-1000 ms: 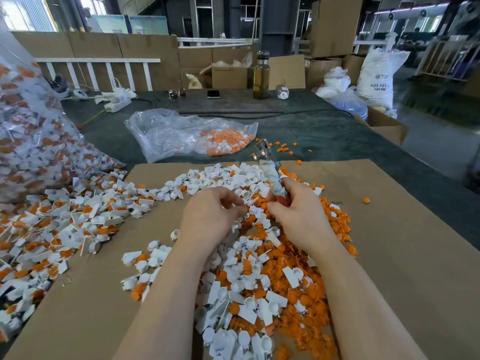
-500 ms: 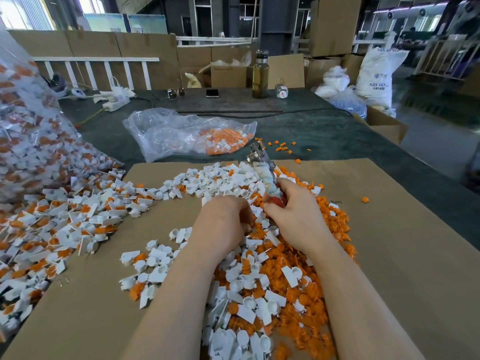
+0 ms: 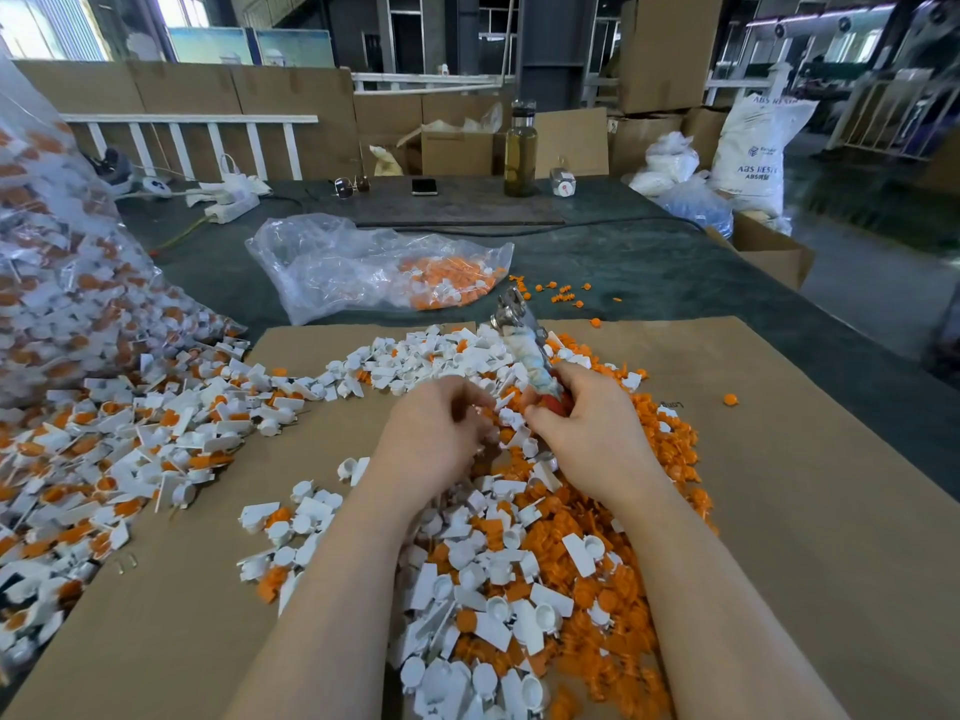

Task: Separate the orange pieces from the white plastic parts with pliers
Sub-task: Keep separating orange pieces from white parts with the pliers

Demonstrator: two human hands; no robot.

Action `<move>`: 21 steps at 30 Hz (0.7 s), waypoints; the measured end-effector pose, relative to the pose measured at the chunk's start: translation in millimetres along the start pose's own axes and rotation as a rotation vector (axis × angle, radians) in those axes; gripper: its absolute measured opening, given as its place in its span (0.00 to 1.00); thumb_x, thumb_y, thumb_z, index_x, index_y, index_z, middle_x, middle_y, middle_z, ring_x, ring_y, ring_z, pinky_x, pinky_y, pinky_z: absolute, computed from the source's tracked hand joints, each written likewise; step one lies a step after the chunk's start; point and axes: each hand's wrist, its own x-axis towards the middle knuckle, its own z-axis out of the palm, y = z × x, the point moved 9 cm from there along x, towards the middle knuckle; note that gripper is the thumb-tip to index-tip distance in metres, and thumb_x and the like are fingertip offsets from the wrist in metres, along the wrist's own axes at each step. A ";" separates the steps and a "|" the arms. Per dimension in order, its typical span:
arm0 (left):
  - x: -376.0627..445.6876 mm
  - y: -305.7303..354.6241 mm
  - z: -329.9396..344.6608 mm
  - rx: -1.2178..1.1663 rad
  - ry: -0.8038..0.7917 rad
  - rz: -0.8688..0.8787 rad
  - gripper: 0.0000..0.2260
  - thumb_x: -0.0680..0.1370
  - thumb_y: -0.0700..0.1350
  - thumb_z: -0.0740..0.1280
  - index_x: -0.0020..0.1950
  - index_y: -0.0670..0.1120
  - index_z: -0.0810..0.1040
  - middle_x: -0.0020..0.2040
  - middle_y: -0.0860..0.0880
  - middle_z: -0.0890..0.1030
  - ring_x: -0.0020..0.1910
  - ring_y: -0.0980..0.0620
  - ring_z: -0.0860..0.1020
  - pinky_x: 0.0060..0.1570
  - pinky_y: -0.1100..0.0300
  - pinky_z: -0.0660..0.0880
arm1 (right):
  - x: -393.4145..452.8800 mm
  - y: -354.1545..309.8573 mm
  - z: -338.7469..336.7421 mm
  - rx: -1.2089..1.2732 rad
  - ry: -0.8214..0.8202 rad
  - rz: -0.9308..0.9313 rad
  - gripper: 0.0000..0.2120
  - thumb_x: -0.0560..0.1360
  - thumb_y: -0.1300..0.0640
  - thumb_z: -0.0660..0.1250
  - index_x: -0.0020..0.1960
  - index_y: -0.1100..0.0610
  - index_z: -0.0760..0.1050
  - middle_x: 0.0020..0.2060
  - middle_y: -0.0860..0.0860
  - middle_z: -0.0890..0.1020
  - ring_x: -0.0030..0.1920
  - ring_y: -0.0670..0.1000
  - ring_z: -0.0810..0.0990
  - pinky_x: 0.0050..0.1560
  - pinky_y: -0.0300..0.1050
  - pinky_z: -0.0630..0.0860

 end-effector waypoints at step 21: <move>-1.9 -3.5 -14.7 -0.309 0.020 -0.055 0.07 0.76 0.42 0.73 0.49 0.52 0.79 0.40 0.49 0.83 0.37 0.52 0.81 0.37 0.66 0.76 | -1.7 -3.4 -5.0 0.068 0.073 0.011 0.09 0.76 0.50 0.68 0.53 0.53 0.79 0.42 0.44 0.81 0.43 0.42 0.79 0.42 0.39 0.75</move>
